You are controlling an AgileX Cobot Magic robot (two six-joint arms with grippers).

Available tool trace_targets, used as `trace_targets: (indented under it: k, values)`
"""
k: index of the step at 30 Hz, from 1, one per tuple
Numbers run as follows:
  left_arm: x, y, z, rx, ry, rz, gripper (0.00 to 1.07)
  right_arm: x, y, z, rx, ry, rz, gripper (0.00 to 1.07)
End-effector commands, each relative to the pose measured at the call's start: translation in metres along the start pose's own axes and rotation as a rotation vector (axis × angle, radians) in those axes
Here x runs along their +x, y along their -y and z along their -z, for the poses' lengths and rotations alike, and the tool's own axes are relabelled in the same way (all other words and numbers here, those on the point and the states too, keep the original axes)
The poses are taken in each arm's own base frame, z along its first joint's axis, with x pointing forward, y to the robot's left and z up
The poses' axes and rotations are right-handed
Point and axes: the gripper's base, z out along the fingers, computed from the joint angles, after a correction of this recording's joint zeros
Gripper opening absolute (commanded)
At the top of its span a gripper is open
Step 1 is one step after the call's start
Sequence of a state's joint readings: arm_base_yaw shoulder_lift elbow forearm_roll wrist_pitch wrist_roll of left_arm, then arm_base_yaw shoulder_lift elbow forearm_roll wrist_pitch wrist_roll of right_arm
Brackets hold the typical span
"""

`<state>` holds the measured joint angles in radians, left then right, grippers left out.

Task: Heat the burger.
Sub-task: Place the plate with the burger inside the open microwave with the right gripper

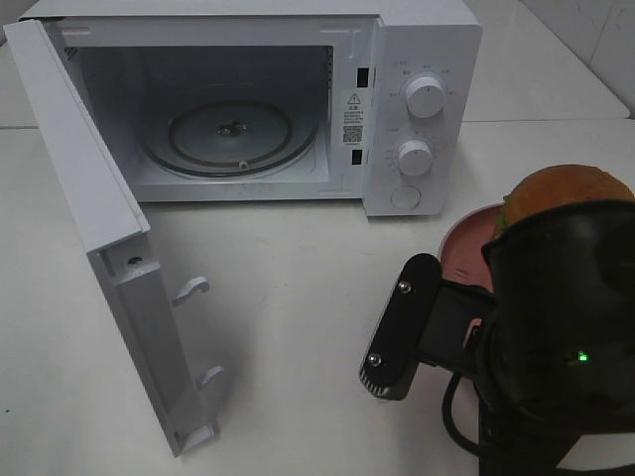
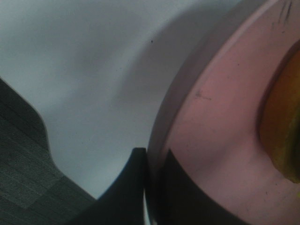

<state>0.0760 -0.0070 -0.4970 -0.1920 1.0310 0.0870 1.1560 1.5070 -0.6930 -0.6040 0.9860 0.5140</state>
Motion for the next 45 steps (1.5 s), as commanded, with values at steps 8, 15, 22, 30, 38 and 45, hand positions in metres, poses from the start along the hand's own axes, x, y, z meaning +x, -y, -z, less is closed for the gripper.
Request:
trace_targets:
  k: [8,15,22,30,38,45]
  values:
    - [0.001,0.000,0.003,-0.002,0.027,-0.006,0.98,-0.002,-0.002,0.009,0.093,0.057,0.216,0.00]
    - [0.001,0.000,0.003,-0.002,0.027,-0.006,0.98,-0.010,-0.003,0.013,0.075,0.181,0.347,0.00]
    - [0.001,0.000,0.003,-0.002,0.027,-0.006,0.98,-0.015,-0.002,0.015,0.107,0.238,0.453,0.00]
    - [0.001,0.000,0.003,-0.002,0.027,-0.006,0.98,-0.020,-0.004,0.016,0.120,0.292,0.581,0.00]
    - [0.001,0.000,0.003,-0.002,0.027,-0.006,0.98,-0.021,-0.004,0.016,0.121,0.305,0.595,0.00]
    - [0.001,0.000,0.003,-0.002,0.027,-0.006,0.98,-0.027,0.003,0.013,0.116,0.363,0.701,0.00]
